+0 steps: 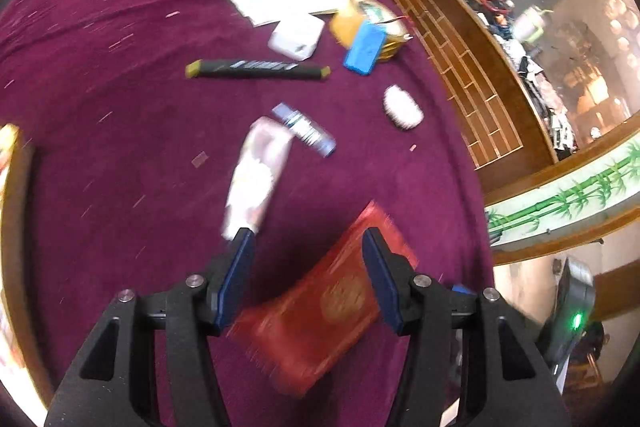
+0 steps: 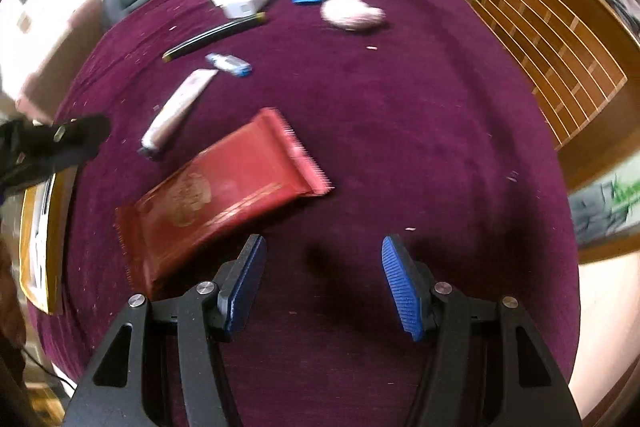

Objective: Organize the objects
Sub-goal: 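Reach both open tools toward the red packet and remaining tubes, then grasp the yellow-capped black marker with the left tool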

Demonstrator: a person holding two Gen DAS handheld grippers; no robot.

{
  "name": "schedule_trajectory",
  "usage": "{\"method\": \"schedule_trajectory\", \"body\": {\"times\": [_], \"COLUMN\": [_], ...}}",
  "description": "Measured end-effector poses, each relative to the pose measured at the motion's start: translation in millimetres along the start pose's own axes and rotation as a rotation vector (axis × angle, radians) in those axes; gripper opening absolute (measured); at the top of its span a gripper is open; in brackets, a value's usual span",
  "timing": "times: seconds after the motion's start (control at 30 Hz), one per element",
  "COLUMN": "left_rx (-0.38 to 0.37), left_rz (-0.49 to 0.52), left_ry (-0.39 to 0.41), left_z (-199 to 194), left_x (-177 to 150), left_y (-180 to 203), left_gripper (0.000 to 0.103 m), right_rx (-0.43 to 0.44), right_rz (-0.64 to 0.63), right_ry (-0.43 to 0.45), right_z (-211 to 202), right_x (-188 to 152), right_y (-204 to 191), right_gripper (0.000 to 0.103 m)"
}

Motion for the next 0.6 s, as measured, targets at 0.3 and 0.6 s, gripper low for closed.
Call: {"method": "schedule_trajectory", "body": {"times": [0.3, 0.6], "left_rx": [0.146, 0.235], "left_rz": [0.332, 0.584], "left_ry": [0.006, -0.149], "left_z": [52, 112], "left_x": [92, 105], "left_y": [-17, -35], "left_gripper": [0.054, 0.054], "right_rx": [0.014, -0.013], "right_rz": [0.077, 0.171], "right_ry": [0.018, 0.014], "right_z": [-6, -5], "right_x": [6, 8], "right_y": [40, 82], "right_gripper": [0.056, 0.056]}}
Point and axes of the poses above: each gripper's, at about its wrist camera, not at the fingertips, and z roughly the way its jaws point, y to its right, x to its top, the point moved 6 cm from there along z, roughly the way its jaws point, and after that the axes turned 15 degrees about z, right-handed, at the moved point
